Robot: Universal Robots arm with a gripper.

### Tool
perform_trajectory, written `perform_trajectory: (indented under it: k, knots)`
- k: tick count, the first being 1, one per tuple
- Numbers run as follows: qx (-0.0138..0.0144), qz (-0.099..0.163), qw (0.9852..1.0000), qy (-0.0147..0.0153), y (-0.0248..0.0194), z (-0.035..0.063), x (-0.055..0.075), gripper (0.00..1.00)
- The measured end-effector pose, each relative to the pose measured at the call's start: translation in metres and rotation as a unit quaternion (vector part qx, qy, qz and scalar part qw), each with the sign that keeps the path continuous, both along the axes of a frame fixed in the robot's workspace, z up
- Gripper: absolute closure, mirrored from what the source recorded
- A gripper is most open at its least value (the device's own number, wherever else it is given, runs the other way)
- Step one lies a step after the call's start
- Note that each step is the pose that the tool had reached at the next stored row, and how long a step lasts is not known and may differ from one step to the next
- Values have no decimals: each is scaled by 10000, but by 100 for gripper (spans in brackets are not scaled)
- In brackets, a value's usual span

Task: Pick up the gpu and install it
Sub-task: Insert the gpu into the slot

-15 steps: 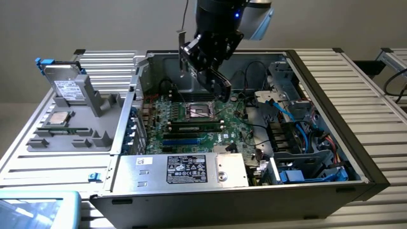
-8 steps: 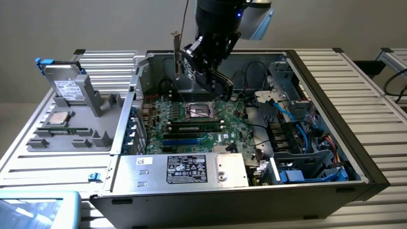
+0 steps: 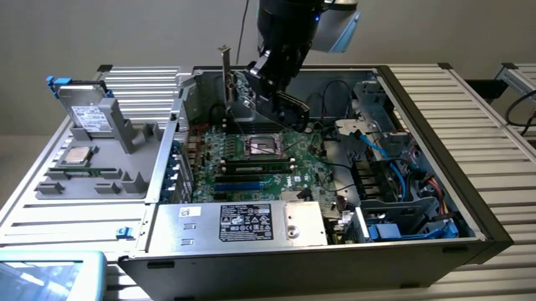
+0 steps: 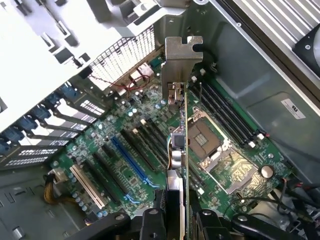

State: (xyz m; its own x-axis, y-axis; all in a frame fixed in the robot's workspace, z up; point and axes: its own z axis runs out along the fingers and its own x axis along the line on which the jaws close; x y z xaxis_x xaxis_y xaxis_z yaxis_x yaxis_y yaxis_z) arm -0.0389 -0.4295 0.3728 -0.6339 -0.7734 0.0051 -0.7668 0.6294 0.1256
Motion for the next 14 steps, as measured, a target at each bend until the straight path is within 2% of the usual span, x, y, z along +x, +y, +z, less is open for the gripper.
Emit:
perform_trajectory:
  k: [4, 7, 10, 14]
  knots:
    - [-1, 359, 9994, -20, 0, -6, 0, 72]
    - [0, 637, 9980, -36, 0, -11, 0, 72]
    - [1, 906, 9959, -47, 0, -17, 0, 72]
    - [1, 1269, 9919, -55, 0, -27, 0, 72]
